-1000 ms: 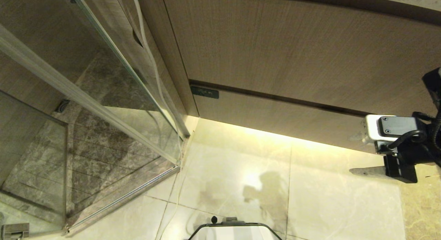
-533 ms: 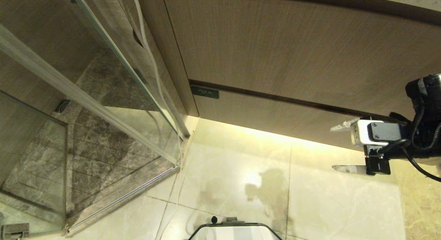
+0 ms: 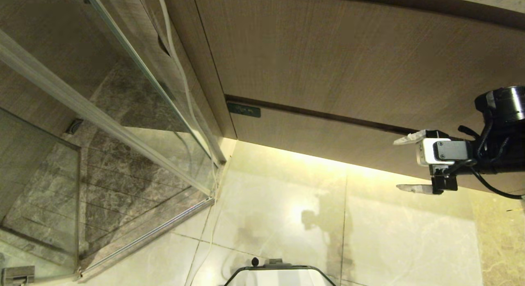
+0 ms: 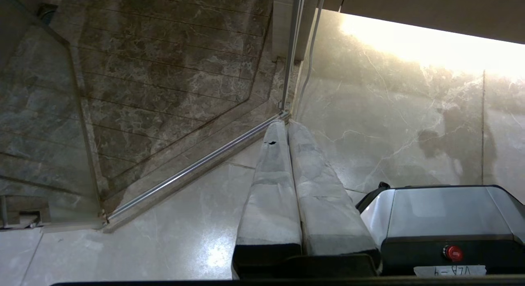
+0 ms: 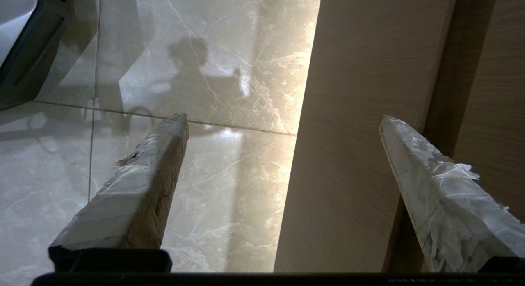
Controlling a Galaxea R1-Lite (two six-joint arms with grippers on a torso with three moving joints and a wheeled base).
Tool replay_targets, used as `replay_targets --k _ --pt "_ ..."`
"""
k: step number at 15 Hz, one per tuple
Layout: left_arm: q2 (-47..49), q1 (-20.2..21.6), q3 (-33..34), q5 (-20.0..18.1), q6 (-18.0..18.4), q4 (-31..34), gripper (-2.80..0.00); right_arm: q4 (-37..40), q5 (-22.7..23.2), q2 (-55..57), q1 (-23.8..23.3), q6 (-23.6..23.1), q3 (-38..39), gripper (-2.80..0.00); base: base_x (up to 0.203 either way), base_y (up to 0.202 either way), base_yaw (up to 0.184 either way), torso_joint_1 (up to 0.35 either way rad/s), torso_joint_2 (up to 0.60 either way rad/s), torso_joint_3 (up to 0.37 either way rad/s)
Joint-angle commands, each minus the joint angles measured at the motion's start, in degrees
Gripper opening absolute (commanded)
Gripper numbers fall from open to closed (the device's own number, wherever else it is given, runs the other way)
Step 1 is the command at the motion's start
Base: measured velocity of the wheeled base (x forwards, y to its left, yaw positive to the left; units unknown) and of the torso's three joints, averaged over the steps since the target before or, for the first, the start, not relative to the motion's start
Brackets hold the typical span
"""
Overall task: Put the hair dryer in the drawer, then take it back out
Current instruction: Pull open the drawer
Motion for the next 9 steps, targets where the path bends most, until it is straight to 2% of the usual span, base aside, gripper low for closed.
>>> replay_targets --k 1,3,5,6,9 --pt "0.09 0.0 -0.01 0.01 0.0 -0.01 -2.8 0.01 0.03 1.91 -0.07 -0.5 -1.13 0.0 0.0 0.0 0.0 0.0 0.0 0.0" --pt "0.09 0.05 -0.01 0.01 0.0 -0.01 -2.8 0.6 -2.71 2.77 0.01 1.22 -2.99 0.0 0.0 0.0 0.0 0.0 0.0 0.0" --pt "0.09 0.05 -0.01 0.01 0.0 -0.01 -2.8 0.48 -10.32 2.95 1.5 8.73 -3.46 0.0 0.0 0.0 0.0 0.0 0.0 0.0" --pt "0.09 0.05 -0.01 0.01 0.0 -0.01 -2.8 0.19 -12.26 3.13 2.31 10.94 -3.5 0.0 0.0 0.0 0.0 0.0 0.0 0.0" --pt "0.09 0.05 -0.01 0.01 0.0 -0.01 -2.8 -1.24 -12.69 3.93 2.92 12.15 -3.52 0.0 0.0 0.0 0.0 0.0 0.0 0.0"
